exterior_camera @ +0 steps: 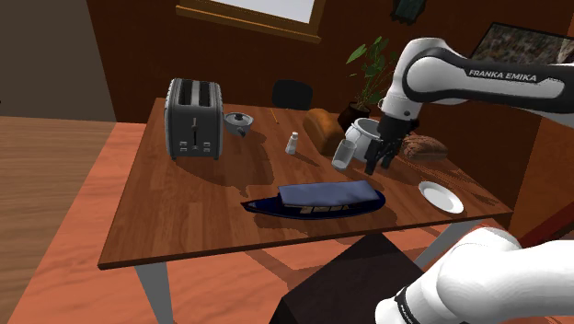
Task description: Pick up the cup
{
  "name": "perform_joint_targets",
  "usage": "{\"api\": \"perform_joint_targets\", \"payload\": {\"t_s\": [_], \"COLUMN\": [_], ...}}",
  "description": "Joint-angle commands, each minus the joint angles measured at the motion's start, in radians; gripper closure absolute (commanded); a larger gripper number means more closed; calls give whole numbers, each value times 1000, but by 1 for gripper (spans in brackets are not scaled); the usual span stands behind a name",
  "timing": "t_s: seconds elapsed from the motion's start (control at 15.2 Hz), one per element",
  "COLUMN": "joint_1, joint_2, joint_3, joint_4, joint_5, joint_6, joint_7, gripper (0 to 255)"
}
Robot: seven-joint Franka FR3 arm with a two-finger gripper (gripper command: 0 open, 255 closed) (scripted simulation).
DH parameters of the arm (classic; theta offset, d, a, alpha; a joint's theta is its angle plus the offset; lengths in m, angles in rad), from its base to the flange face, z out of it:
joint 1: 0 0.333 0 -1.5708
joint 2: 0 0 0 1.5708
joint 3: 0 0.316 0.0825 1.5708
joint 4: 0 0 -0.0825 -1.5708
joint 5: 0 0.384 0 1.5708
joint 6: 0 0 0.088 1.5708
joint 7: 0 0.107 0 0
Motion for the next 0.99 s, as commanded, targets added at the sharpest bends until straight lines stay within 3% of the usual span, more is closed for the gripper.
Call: {"api": "perform_joint_targets", "payload": {"t_s": [0.0, 0.46, 0.92], "joint_1": [-5, -17, -27], "joint_2": [63, 273, 513], "joint_3": [-29, -126, -204], "joint_4": [17, 99, 243], "joint_5": [-19, -46, 2], "joint_6": [60, 238, 377], "joint_7": [-43, -193, -356], "gripper": [0, 0, 0]}}
